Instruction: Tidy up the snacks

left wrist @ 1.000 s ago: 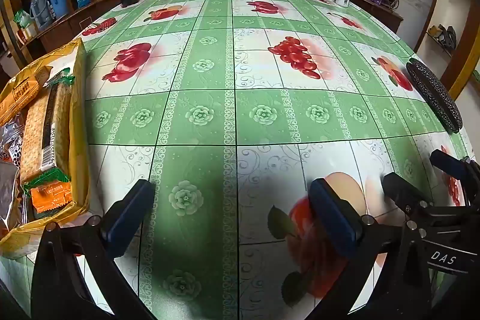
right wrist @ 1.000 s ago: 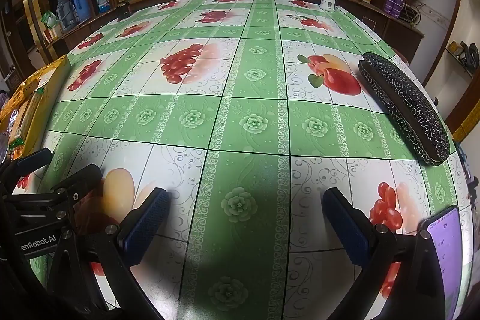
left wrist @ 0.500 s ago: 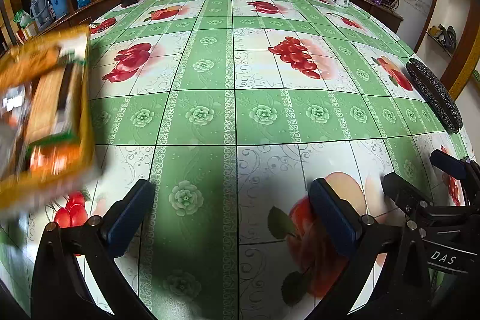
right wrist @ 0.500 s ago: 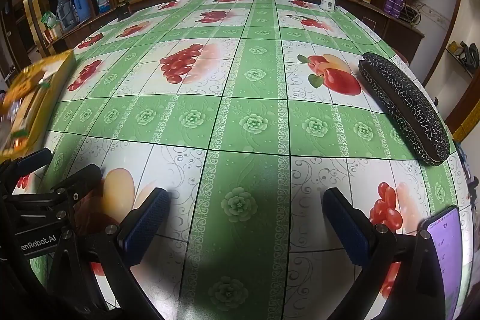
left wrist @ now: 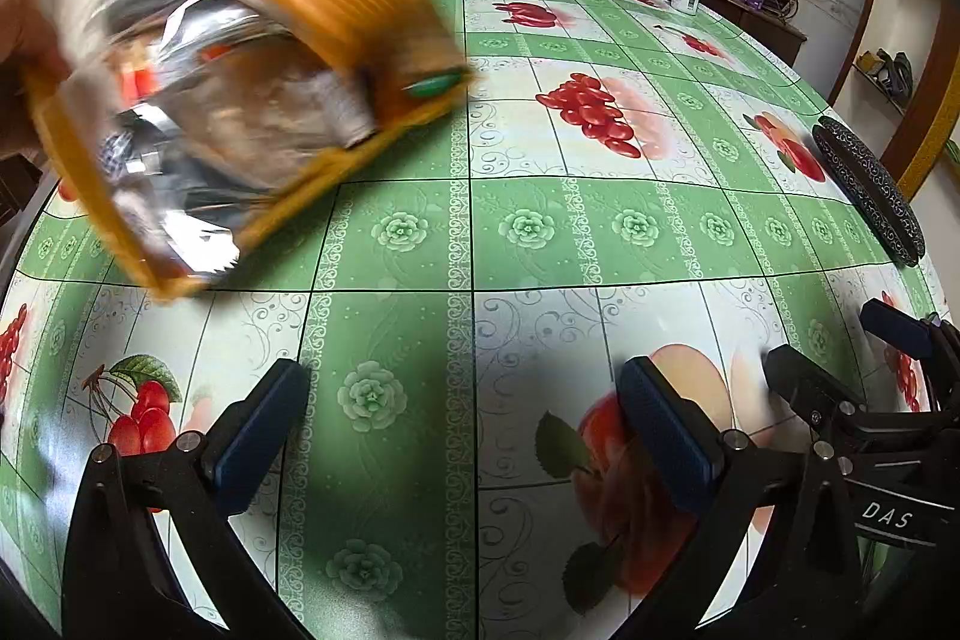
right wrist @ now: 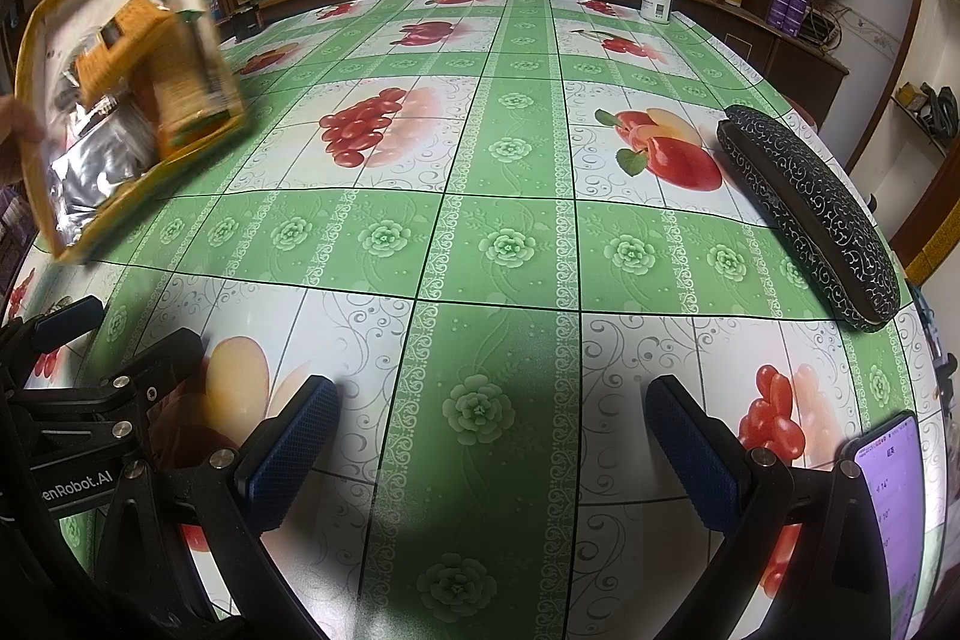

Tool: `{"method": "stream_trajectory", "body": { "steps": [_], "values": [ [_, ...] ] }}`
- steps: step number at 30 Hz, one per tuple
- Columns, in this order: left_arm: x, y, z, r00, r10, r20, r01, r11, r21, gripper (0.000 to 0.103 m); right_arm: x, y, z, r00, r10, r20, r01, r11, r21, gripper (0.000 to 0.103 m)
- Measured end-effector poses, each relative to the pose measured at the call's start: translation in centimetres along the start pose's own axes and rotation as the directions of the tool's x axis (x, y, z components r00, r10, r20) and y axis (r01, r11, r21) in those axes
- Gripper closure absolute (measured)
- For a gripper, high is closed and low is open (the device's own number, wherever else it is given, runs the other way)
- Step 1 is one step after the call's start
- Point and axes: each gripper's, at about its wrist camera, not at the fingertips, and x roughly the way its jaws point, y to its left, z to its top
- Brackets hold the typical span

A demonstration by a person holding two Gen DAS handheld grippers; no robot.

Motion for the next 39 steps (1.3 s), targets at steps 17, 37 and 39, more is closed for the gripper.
{"method": "stream_trajectory", "body": {
  "steps": [17, 37, 39],
  "values": [
    [0.36, 0.12, -0.13, 1.0, -0.004, -0.001, 0.004, 1.0, 0.005, 0.0, -0.1, 0.08, 0.03, 1.0, 0.0, 0.0, 0.0, 1.0, 0.001, 0.0],
    [0.38, 0.54, -0.6, 1.0, -0.003, 0.001, 0.003, 1.0, 0.003, 0.0, -0.06, -0.02, -0.1, 1.0, 0.0, 0.0, 0.0, 1.0, 0.0, 0.0],
    [0.34, 0.51, -0.61, 1.0, -0.003, 0.001, 0.003, 1.0, 0.003, 0.0, -0.06, -0.03, -0.13, 1.0, 0.0, 0.0, 0.0, 1.0, 0.0, 0.0]
  ]
}}
